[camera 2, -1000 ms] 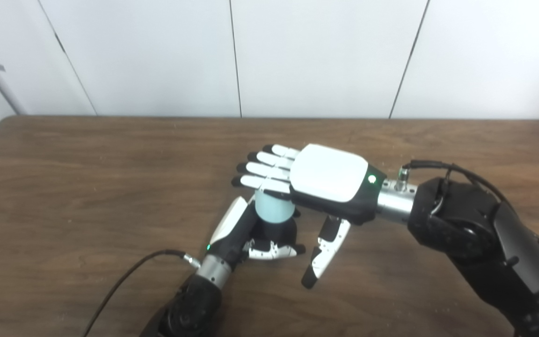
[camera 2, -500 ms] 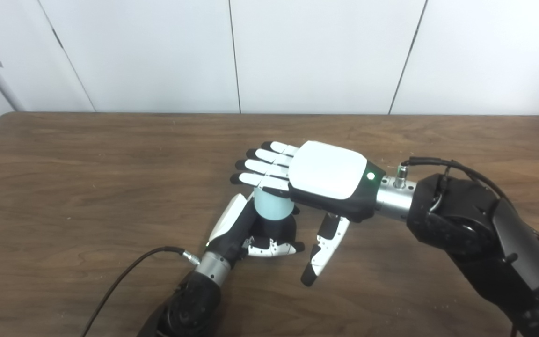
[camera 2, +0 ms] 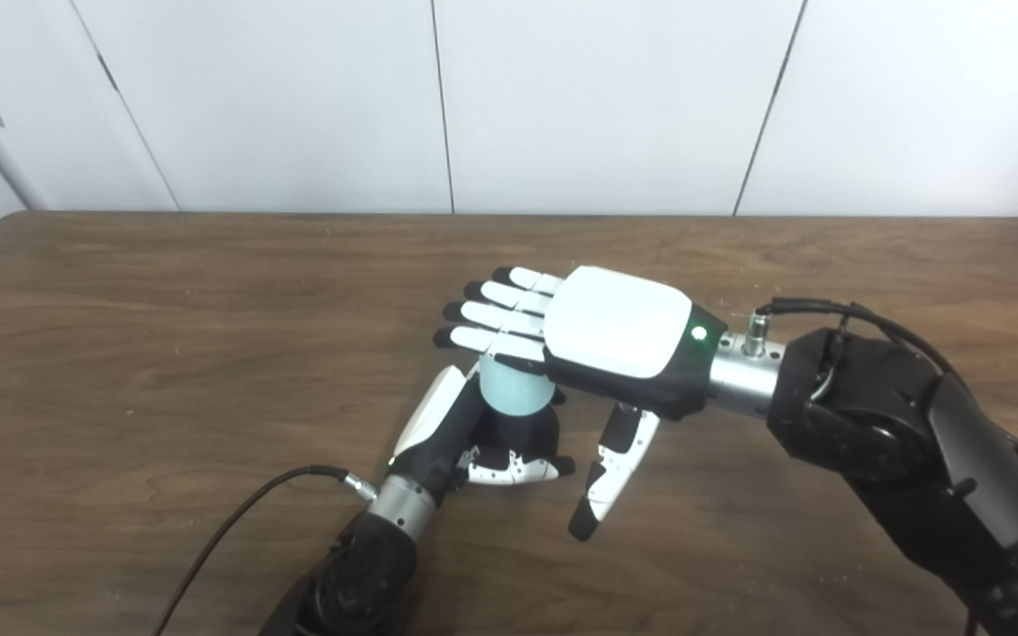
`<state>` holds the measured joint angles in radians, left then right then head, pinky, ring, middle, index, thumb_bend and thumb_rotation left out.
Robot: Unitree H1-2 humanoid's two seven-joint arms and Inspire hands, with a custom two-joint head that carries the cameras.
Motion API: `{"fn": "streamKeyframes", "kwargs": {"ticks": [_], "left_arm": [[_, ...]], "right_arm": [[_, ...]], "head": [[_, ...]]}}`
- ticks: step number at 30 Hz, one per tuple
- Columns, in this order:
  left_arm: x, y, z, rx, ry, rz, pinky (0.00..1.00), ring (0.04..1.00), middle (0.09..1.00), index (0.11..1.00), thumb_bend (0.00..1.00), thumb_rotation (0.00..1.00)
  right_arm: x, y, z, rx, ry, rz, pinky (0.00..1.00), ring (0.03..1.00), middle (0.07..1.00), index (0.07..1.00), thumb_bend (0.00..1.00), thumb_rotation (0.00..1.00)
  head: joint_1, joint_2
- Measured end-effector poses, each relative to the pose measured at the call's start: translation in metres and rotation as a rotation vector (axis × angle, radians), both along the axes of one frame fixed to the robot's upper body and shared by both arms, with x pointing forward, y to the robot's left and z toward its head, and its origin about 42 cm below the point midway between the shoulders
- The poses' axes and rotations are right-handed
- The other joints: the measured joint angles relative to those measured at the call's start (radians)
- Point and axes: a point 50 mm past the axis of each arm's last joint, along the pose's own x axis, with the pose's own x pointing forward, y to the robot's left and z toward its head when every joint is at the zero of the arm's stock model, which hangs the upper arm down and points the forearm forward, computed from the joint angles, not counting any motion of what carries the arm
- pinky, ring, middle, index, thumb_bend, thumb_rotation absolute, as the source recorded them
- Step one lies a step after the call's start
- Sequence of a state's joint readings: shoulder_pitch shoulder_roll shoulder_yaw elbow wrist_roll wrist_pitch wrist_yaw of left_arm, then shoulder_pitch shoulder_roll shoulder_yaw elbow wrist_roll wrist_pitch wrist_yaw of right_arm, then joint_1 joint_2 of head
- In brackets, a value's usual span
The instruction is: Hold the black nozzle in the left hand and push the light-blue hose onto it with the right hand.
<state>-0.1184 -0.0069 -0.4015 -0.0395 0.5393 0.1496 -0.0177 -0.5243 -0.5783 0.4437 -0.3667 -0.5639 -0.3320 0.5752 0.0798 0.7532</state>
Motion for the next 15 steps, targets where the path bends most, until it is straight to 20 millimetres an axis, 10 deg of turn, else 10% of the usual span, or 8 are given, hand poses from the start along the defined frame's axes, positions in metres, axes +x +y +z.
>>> {"fn": "streamKeyframes", "kwargs": {"ticks": [15], "left_arm": [[0.0001,0.0003,-0.0002,-0.003,0.001,0.000,1.00,0.891,0.844,0.499,0.51,0.07]], "right_arm": [[0.0013,-0.0016,-0.0072,0.036,-0.009,0.014,1.00,1.000,1.000,1.000,0.91,0.69]], "head": [[0.000,0.002]]}}
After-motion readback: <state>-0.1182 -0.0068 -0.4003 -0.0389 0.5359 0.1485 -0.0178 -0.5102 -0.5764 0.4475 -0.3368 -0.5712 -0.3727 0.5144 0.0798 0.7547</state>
